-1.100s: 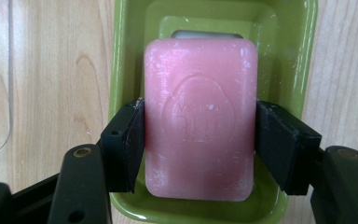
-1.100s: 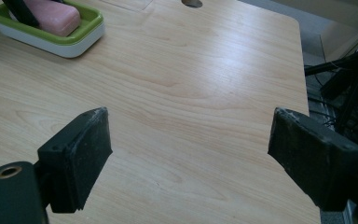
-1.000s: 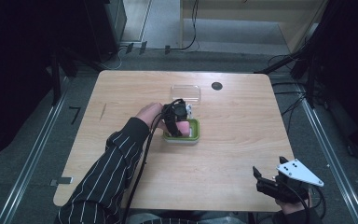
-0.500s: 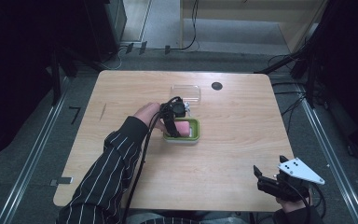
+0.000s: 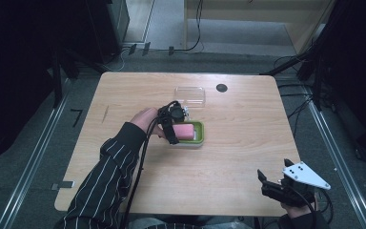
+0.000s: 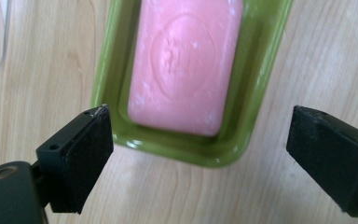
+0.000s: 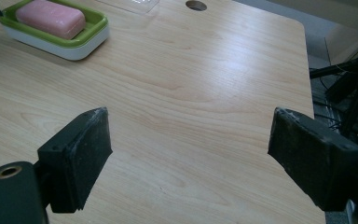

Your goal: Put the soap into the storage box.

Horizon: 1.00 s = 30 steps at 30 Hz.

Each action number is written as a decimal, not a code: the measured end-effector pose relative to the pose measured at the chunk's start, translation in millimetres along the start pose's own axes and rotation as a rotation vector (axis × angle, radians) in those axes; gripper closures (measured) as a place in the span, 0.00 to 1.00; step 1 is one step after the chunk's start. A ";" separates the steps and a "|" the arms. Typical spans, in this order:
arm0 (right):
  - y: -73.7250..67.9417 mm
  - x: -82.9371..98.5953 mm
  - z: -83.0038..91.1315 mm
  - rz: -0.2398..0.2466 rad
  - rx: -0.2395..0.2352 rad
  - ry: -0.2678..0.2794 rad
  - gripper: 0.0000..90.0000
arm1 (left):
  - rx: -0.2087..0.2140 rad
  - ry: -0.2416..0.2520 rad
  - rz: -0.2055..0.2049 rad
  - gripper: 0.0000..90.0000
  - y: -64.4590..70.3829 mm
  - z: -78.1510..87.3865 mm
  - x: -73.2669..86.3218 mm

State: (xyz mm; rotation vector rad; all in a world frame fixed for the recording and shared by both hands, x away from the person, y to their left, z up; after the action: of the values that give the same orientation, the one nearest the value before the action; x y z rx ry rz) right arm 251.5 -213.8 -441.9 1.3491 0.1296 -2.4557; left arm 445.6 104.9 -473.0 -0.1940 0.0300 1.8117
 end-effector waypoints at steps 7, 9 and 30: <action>-2.0 -0.8 -0.5 0.005 0.000 -0.003 0.15 | -0.020 -0.013 0.033 0.05 5.2 8.4 16.1; -1.8 -0.7 0.2 0.002 0.002 0.000 0.15 | -0.025 -0.021 0.036 0.05 5.8 10.2 20.9; -2.5 -0.8 0.5 0.005 0.001 -0.001 0.15 | -0.032 -0.042 0.099 0.03 35.0 26.5 67.4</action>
State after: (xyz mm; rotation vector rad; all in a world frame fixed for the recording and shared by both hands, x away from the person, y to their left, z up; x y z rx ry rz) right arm 250.7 -211.3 -441.2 1.3474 0.1239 -2.4524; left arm 392.9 164.2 -459.8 -0.1798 -0.0200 1.9152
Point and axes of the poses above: each handheld gripper's, and its own axes: z roughly backward along the jaws, x roughly out of its underside, y roughly to its right, the point moved 6 cm from there along -z, roughly forward along the jaws, and after that the axes turned 1 degree about -x, right-handed, at the moved point
